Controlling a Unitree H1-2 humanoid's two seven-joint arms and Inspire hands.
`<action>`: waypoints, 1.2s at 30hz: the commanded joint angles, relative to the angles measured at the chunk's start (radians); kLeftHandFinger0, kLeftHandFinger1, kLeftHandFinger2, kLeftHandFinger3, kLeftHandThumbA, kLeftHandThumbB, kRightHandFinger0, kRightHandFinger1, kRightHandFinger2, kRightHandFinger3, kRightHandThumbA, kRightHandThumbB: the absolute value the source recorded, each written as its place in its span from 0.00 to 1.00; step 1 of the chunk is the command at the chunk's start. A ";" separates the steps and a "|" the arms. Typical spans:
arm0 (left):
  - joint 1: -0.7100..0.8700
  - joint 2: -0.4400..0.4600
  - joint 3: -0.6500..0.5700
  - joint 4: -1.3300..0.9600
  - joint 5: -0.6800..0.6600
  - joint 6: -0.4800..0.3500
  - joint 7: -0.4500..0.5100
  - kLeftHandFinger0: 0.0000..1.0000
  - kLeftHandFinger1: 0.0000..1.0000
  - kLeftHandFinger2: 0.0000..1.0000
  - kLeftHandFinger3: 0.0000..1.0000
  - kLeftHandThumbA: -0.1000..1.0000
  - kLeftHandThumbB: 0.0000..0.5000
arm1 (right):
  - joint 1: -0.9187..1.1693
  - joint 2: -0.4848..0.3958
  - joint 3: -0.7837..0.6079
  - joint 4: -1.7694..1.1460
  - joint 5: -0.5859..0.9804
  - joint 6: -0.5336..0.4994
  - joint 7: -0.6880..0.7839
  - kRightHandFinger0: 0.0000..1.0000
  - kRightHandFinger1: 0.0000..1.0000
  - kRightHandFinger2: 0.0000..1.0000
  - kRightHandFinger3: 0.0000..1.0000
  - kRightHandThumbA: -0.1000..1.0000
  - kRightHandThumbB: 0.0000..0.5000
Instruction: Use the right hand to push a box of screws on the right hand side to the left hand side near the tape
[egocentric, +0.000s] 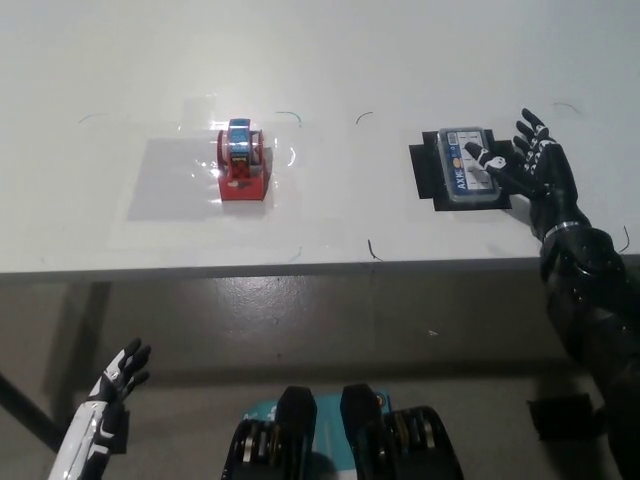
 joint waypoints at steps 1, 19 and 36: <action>-0.013 0.018 0.003 -0.038 -0.012 -0.040 -0.005 1.00 1.00 1.00 1.00 1.00 0.45 | -0.008 0.042 0.013 -0.001 0.002 -0.001 0.027 1.00 1.00 1.00 1.00 1.00 0.61; -0.040 0.021 0.009 -0.037 -0.027 -0.040 -0.013 1.00 1.00 1.00 1.00 1.00 0.47 | -0.052 0.190 -0.109 -0.020 0.130 -0.018 0.027 1.00 1.00 1.00 1.00 1.00 0.54; -0.061 0.020 0.015 -0.046 -0.020 -0.040 -0.012 1.00 1.00 1.00 1.00 1.00 0.41 | -0.106 0.301 -0.257 -0.028 0.243 -0.043 0.020 1.00 1.00 1.00 1.00 1.00 0.57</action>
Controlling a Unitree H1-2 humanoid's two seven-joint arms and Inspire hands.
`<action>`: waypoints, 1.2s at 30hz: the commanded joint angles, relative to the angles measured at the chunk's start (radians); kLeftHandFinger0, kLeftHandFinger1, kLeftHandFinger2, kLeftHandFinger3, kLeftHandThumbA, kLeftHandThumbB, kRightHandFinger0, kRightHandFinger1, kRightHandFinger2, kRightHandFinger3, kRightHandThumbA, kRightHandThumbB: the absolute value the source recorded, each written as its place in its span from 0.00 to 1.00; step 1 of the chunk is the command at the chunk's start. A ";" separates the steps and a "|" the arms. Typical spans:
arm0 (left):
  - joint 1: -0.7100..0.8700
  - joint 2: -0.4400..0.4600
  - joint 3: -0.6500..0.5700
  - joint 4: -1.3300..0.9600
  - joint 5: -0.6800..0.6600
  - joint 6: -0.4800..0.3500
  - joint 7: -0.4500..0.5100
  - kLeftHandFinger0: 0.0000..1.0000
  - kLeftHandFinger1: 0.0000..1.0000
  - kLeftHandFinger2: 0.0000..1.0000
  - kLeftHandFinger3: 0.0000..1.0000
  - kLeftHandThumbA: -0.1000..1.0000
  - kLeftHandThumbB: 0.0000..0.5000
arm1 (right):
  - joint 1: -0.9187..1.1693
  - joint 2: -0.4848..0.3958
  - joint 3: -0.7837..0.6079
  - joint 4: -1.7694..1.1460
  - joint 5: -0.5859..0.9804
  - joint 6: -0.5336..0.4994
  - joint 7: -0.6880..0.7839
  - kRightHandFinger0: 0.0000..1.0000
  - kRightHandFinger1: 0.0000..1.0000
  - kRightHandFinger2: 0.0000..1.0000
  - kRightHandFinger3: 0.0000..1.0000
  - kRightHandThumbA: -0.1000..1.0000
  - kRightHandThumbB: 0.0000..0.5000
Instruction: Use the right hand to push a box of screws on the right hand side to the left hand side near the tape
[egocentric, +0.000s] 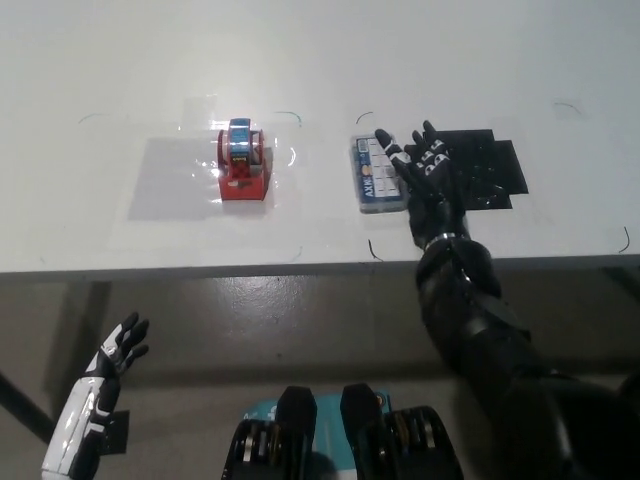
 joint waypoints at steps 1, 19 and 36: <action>-0.012 0.020 0.004 -0.032 -0.015 -0.040 -0.009 1.00 1.00 1.00 1.00 1.00 0.41 | -0.061 0.034 -0.007 -0.014 0.033 -0.020 0.004 1.00 1.00 1.00 1.00 1.00 0.60; -0.033 0.025 0.005 -0.034 0.000 -0.040 -0.010 1.00 1.00 1.00 1.00 1.00 0.37 | -0.118 0.125 -0.083 -0.026 0.122 -0.026 -0.047 1.00 1.00 1.00 1.00 1.00 0.47; -0.053 0.019 0.010 -0.040 -0.012 -0.035 -0.010 1.00 1.00 1.00 1.00 1.00 0.40 | -0.142 0.151 -0.128 -0.013 0.183 0.005 -0.055 1.00 1.00 1.00 1.00 1.00 0.55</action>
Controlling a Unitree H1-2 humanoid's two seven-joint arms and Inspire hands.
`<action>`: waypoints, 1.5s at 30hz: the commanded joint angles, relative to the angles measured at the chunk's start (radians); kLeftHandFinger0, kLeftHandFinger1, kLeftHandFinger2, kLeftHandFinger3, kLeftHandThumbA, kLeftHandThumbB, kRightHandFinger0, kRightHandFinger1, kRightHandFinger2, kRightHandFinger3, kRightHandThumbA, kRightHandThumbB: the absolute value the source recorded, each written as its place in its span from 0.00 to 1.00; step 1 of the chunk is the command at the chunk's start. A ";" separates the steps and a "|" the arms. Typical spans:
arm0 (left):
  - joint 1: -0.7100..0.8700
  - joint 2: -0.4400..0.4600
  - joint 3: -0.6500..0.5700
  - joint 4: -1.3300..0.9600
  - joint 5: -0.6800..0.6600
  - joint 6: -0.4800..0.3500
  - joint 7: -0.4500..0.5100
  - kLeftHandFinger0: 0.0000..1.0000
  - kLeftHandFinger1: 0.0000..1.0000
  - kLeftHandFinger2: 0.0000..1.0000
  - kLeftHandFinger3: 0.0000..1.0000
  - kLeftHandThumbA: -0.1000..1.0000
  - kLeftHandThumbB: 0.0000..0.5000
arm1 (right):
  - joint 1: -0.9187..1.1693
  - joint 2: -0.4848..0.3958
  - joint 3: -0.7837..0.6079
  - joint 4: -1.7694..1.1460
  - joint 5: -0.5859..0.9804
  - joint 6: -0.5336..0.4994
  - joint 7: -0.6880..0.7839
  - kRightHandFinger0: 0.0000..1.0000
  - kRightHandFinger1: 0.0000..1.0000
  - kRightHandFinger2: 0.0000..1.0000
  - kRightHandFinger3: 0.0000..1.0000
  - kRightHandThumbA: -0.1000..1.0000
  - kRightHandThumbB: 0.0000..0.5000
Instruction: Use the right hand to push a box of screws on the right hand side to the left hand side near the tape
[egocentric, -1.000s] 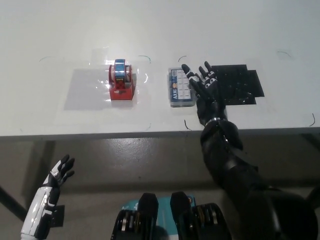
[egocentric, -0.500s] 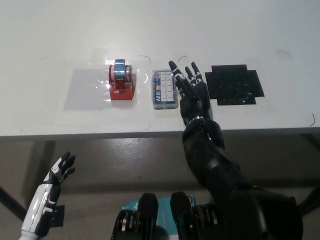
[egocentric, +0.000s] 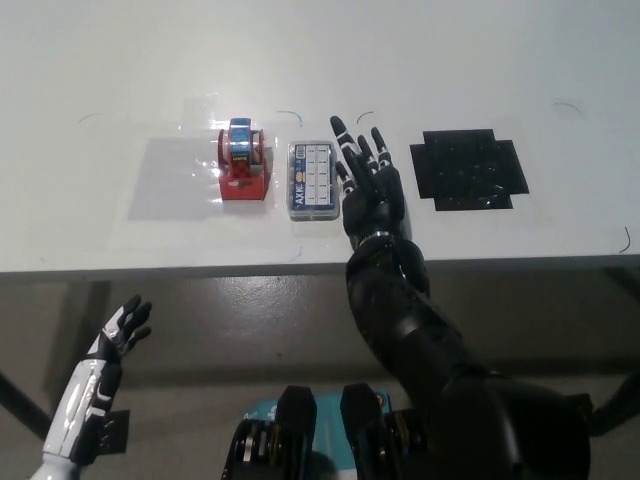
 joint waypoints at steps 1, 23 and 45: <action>-0.018 0.016 0.006 -0.042 -0.013 -0.029 -0.004 1.00 1.00 1.00 1.00 1.00 0.41 | -0.073 0.017 -0.001 -0.012 0.024 0.003 -0.002 1.00 1.00 1.00 1.00 1.00 0.55; -0.059 0.027 0.023 -0.039 0.009 -0.022 0.002 1.00 1.00 1.00 1.00 1.00 0.47 | -0.071 0.036 0.057 0.015 -0.009 0.036 -0.017 1.00 1.00 1.00 1.00 1.00 0.52; -0.073 0.037 0.018 -0.023 -0.021 -0.037 -0.012 1.00 1.00 1.00 1.00 1.00 0.45 | -0.037 -0.014 0.308 -0.008 -0.200 -0.029 -0.125 1.00 1.00 1.00 1.00 1.00 0.49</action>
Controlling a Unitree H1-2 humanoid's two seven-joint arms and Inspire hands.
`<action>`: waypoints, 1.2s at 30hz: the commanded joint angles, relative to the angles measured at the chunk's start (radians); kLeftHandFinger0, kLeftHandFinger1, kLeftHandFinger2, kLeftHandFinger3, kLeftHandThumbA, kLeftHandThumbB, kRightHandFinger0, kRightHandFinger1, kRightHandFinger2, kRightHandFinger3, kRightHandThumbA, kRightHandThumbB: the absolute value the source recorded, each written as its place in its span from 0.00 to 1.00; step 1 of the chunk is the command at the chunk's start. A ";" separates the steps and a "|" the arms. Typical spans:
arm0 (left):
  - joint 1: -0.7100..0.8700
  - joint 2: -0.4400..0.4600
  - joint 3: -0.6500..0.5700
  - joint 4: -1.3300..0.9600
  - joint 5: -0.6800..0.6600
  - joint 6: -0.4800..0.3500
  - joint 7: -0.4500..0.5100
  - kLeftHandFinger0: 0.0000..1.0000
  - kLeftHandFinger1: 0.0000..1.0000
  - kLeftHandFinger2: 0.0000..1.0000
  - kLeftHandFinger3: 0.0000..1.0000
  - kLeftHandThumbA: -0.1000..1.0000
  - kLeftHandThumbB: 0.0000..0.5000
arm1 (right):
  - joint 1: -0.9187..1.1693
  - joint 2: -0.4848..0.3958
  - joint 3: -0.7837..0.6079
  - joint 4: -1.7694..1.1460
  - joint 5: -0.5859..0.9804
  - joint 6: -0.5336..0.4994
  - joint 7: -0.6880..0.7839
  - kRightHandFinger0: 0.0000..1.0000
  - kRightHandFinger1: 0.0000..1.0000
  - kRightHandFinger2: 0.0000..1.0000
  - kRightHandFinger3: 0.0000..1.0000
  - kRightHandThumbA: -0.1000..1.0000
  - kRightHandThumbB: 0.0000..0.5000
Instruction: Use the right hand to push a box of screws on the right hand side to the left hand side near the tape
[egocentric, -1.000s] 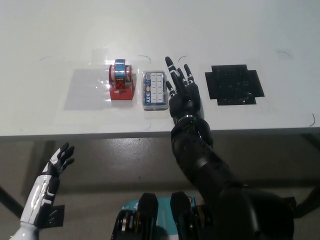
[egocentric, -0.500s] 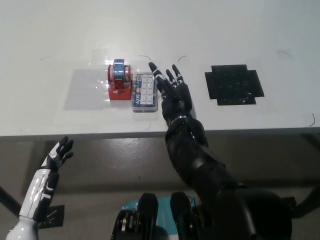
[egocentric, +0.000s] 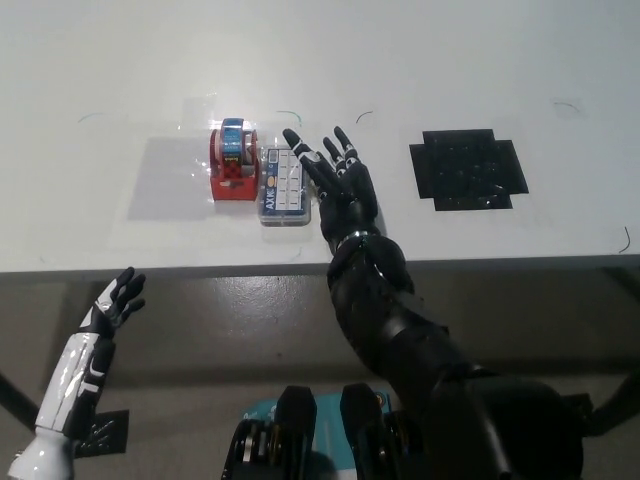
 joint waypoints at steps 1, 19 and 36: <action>-0.015 0.022 0.006 -0.018 -0.015 -0.039 -0.007 1.00 1.00 1.00 1.00 1.00 0.45 | -0.023 -0.030 0.107 -0.037 -0.147 -0.074 -0.092 1.00 1.00 1.00 1.00 1.00 0.50; -0.006 0.023 -0.001 -0.032 0.001 -0.015 -0.009 1.00 1.00 1.00 1.00 1.00 0.37 | 0.405 -0.231 0.249 -1.009 -0.441 -0.063 -0.187 1.00 1.00 1.00 1.00 1.00 0.68; -0.099 0.062 0.012 0.023 -0.043 0.034 -0.032 1.00 1.00 1.00 1.00 1.00 0.46 | 1.032 -0.347 0.251 -1.405 -0.305 -0.087 0.001 1.00 1.00 1.00 1.00 1.00 0.60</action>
